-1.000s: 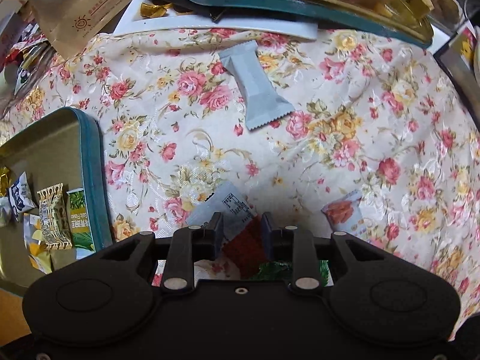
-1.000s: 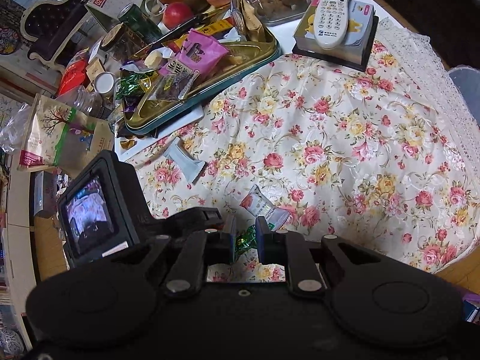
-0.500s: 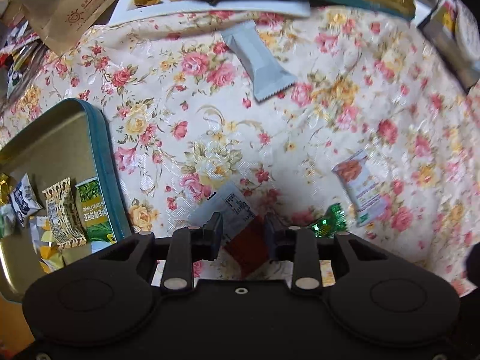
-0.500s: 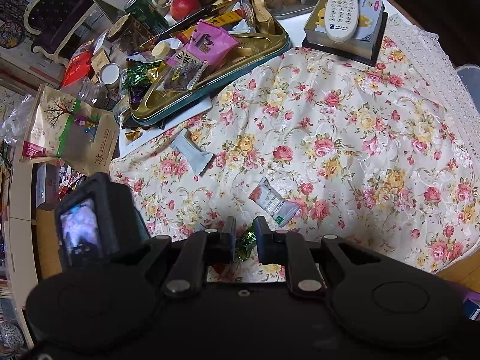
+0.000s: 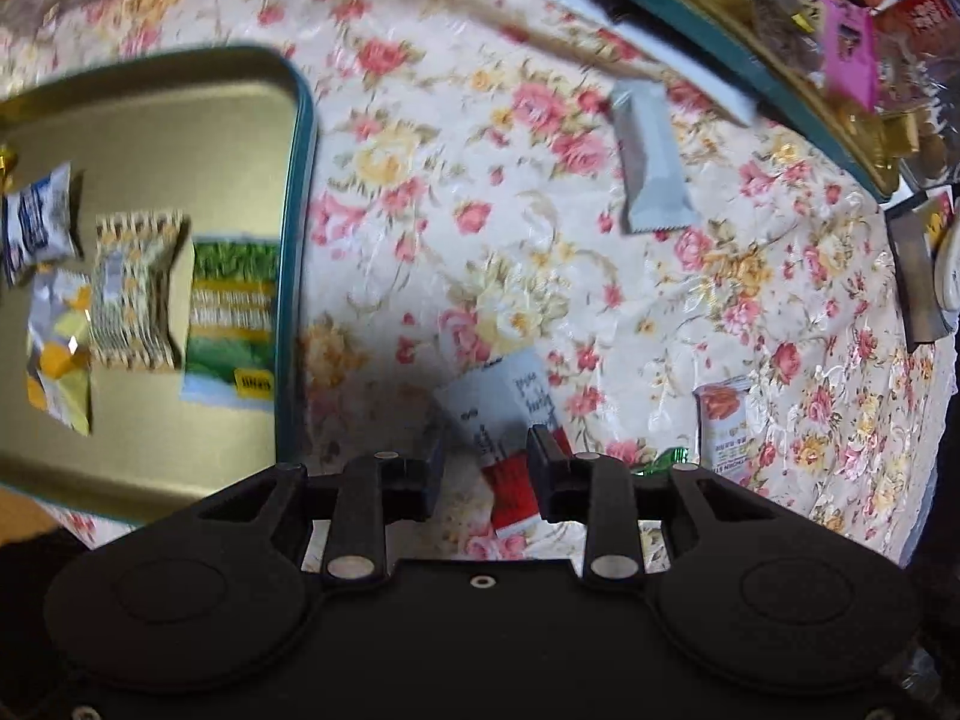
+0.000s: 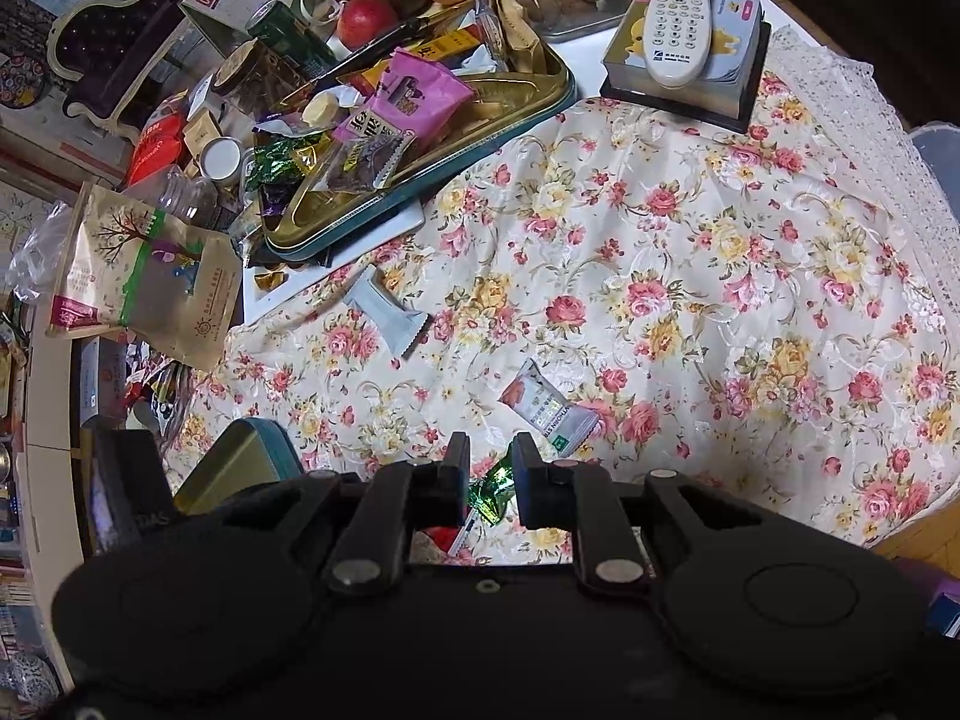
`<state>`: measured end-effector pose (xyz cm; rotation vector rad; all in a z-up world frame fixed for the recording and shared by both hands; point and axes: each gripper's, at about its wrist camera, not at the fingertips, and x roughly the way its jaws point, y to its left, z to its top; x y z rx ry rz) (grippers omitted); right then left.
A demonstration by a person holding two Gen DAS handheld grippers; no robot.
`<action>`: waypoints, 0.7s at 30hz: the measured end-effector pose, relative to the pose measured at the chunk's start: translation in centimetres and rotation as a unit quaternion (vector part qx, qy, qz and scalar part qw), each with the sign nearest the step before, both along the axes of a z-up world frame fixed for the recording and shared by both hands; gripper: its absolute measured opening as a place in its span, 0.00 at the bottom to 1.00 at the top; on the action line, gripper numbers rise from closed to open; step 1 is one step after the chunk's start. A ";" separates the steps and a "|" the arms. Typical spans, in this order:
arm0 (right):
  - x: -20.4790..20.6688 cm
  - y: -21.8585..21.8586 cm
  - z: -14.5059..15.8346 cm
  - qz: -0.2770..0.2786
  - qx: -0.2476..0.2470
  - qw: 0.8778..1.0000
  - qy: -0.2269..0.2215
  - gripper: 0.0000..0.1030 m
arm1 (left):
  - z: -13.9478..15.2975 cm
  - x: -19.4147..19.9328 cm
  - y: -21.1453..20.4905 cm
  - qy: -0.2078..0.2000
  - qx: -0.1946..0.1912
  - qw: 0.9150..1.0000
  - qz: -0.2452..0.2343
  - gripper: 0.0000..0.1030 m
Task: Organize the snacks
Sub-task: 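Close left tool on the red-white packet while right tool grips the white-green packet, then carry the red-white and white-green packets over the gold tray with both tools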
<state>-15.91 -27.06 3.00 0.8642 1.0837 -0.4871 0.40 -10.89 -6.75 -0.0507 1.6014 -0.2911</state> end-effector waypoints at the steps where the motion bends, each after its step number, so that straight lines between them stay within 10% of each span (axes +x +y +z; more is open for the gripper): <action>1: 0.0 0.0 0.0 0.001 -0.001 1.000 0.001 0.18 | -0.3 -0.2 0.1 0.010 -0.005 1.000 0.008 0.41; 21: 0.0 -1.2 -2.3 0.001 -0.020 1.000 0.023 0.24 | -2.0 -1.5 -5.6 -0.018 0.028 0.999 -0.036 0.49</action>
